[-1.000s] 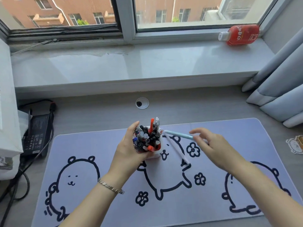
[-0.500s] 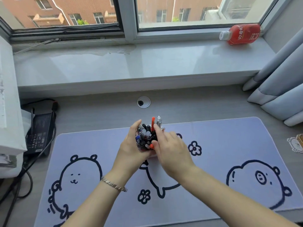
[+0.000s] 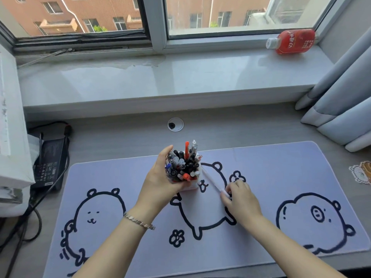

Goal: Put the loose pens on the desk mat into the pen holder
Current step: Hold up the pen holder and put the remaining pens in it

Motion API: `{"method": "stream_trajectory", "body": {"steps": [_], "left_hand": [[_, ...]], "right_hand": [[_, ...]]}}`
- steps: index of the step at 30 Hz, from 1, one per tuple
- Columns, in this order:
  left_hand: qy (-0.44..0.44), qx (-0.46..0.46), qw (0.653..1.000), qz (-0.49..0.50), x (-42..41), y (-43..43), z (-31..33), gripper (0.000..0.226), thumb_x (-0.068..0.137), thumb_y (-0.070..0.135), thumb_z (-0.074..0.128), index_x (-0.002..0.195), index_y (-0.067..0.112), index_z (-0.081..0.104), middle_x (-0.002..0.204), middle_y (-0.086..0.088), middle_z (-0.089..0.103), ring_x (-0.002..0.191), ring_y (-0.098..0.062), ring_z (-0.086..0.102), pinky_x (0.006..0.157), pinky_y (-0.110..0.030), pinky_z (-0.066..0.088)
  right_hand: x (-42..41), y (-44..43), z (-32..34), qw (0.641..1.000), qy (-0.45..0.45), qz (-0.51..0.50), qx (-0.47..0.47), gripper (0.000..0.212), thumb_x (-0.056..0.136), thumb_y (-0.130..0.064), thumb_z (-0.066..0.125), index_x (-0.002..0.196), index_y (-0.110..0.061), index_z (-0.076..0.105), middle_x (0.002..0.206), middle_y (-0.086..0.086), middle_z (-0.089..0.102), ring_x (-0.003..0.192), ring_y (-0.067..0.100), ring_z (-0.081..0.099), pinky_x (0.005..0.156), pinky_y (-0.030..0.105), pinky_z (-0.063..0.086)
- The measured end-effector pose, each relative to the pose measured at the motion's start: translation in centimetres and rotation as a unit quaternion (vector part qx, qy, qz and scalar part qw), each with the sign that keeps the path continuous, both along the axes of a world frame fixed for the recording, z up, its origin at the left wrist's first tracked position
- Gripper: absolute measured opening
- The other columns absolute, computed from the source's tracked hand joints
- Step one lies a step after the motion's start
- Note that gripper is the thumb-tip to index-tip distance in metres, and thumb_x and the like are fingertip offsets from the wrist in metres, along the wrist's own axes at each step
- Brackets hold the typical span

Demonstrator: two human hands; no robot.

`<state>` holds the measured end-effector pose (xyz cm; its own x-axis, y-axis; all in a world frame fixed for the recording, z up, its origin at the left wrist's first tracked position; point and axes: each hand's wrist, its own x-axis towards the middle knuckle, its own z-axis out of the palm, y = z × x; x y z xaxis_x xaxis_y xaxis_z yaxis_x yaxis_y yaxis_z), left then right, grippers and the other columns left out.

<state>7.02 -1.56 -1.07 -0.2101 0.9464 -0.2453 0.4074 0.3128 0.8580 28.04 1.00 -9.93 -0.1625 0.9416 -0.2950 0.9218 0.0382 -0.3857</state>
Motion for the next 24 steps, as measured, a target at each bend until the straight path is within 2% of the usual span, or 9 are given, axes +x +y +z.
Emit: {"method": "stream_trajectory", "body": {"steps": [2, 4, 8, 12, 16, 21, 24], "left_hand": [[0.004, -0.002, 1.0, -0.002, 0.0, 0.0, 0.0, 0.09, 0.063, 0.022, 0.082, 0.135, 0.034, 0.028, 0.113, 0.016, 0.047, 0.102, 0.001, 0.044, 0.084, -0.011, 0.032], [0.004, -0.003, 1.0, -0.001, 0.0, 0.0, 0.0, 0.09, 0.064, 0.021, 0.082, 0.134, 0.034, 0.029, 0.112, 0.016, 0.047, 0.102, 0.0, 0.044, 0.086, -0.014, 0.033], [-0.004, 0.001, 1.0, 0.007, 0.0, -0.1, -0.1, 0.089, 0.063, 0.019, 0.082, 0.134, 0.034, 0.03, 0.111, 0.017, 0.046, 0.101, -0.001, 0.044, 0.085, -0.014, 0.032], [-0.006, 0.0, 1.0, 0.01, 0.1, -0.1, -0.1, 0.088, 0.064, 0.016, 0.081, 0.134, 0.033, 0.031, 0.111, 0.015, 0.047, 0.102, -0.002, 0.045, 0.086, -0.015, 0.033], [-0.004, 0.0, 1.0, 0.006, 0.1, -0.2, 0.0, 0.088, 0.064, 0.017, 0.081, 0.134, 0.033, 0.03, 0.111, 0.015, 0.046, 0.102, -0.001, 0.044, 0.085, -0.014, 0.033], [0.007, -0.003, 1.0, -0.02, -0.2, -0.2, -0.3, 0.093, 0.064, 0.017, 0.081, 0.136, 0.037, 0.025, 0.118, 0.013, 0.048, 0.106, -0.004, 0.046, 0.085, -0.016, 0.033], [0.024, -0.008, 0.998, -0.054, -0.6, -0.2, -0.5, 0.101, 0.062, 0.019, 0.081, 0.138, 0.041, 0.019, 0.126, 0.013, 0.044, 0.11, -0.002, 0.041, 0.089, -0.017, 0.032]], "right_hand": [[0.2, 0.5, 1.3, 0.989, 0.126, -0.077, -0.025, 0.016, 0.088, -0.024, 0.051, 0.08, -0.01, 0.055, 0.072, -0.004, 0.056, 0.072, 0.022, 0.051, 0.058, 0.026, 0.039], [0.6, 1.4, 3.8, 0.961, 0.242, -0.131, 0.004, 0.008, 0.086, -0.02, 0.058, 0.079, -0.016, 0.059, 0.064, -0.007, 0.058, 0.063, 0.019, 0.053, 0.055, 0.015, 0.039], [1.8, 2.4, 11.2, 0.902, 0.388, -0.124, 0.143, 0.015, 0.084, -0.019, 0.062, 0.077, -0.032, 0.06, 0.075, -0.012, 0.066, 0.068, 0.004, 0.058, 0.063, 0.006, 0.045], [1.7, 2.1, 15.6, 0.835, 0.511, -0.106, 0.178, 0.006, 0.083, -0.022, 0.054, 0.083, -0.027, 0.059, 0.077, -0.017, 0.071, 0.073, 0.007, 0.065, 0.065, 0.014, 0.053], [-1.2, 1.9, 14.4, 0.816, 0.547, -0.092, 0.164, 0.01, 0.087, -0.016, 0.055, 0.086, -0.025, 0.059, 0.079, -0.012, 0.071, 0.076, 0.008, 0.067, 0.069, 0.017, 0.054], [-5.2, 1.6, 9.7, 0.884, 0.437, -0.005, 0.17, 0.017, 0.084, -0.016, 0.055, 0.096, -0.028, 0.056, 0.087, 0.005, 0.067, 0.081, 0.01, 0.065, 0.072, 0.013, 0.051], [-6.0, 1.7, 7.4, 0.887, 0.407, 0.023, 0.217, 0.024, 0.08, -0.01, 0.062, 0.097, -0.024, 0.054, 0.081, 0.004, 0.069, 0.078, 0.012, 0.063, 0.07, 0.014, 0.052]]}}
